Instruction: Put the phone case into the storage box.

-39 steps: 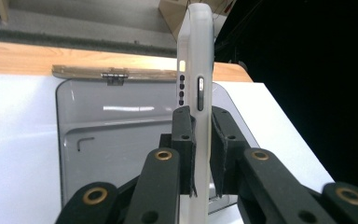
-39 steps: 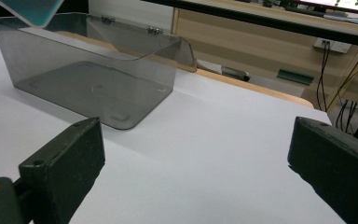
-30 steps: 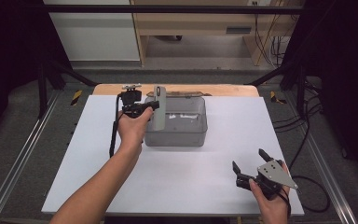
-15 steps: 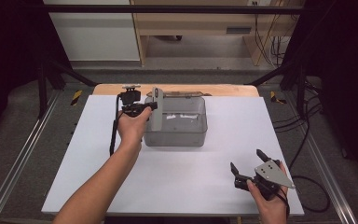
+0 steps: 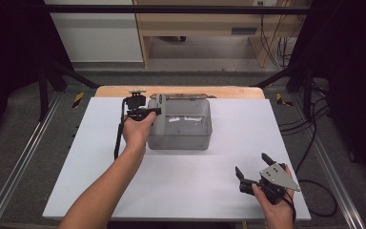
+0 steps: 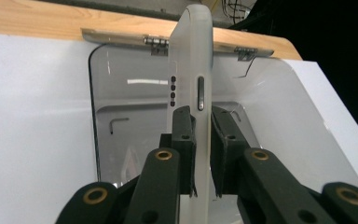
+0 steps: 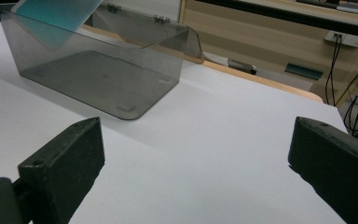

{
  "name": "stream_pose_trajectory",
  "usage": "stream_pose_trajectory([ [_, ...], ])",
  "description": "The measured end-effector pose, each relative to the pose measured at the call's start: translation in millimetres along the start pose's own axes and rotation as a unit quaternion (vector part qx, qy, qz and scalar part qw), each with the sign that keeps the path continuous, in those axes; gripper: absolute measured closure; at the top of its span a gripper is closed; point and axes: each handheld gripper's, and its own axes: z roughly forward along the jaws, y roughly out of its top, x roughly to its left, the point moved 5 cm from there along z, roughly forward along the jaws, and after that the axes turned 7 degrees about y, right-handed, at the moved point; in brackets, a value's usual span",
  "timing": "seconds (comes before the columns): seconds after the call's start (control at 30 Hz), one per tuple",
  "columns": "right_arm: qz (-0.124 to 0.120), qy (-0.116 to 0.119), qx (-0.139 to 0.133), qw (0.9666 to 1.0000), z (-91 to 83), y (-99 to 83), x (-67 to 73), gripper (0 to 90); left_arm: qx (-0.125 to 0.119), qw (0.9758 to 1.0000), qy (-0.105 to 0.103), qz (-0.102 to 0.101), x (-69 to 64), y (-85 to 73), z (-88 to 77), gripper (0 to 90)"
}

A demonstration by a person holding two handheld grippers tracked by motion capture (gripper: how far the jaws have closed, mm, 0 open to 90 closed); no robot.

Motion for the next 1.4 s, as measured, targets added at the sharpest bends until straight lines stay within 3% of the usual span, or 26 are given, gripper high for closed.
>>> stream_pose_trajectory([
  [0.67,-0.004,0.008,0.018,0.9998,4.6,-4.1,2.2,3.9,0.043,0.9990,-0.007,-0.008,3.8,-16.5,31.9,80.7],
  [0.93,-0.009,0.012,0.027,0.9995,7.4,-5.8,4.1,3.9,0.041,0.9989,0.019,0.014,13.4,-16.0,38.5,77.5],
  [1.17,-0.008,0.011,0.034,0.9993,8.2,-7.0,3.9,3.9,0.051,0.9983,0.020,0.022,18.5,-17.1,45.2,75.1],
  [1.4,-0.006,0.012,0.038,0.9992,8.7,-8.1,3.8,3.9,0.063,0.9967,0.026,0.044,15.4,-21.4,50.4,75.2],
])
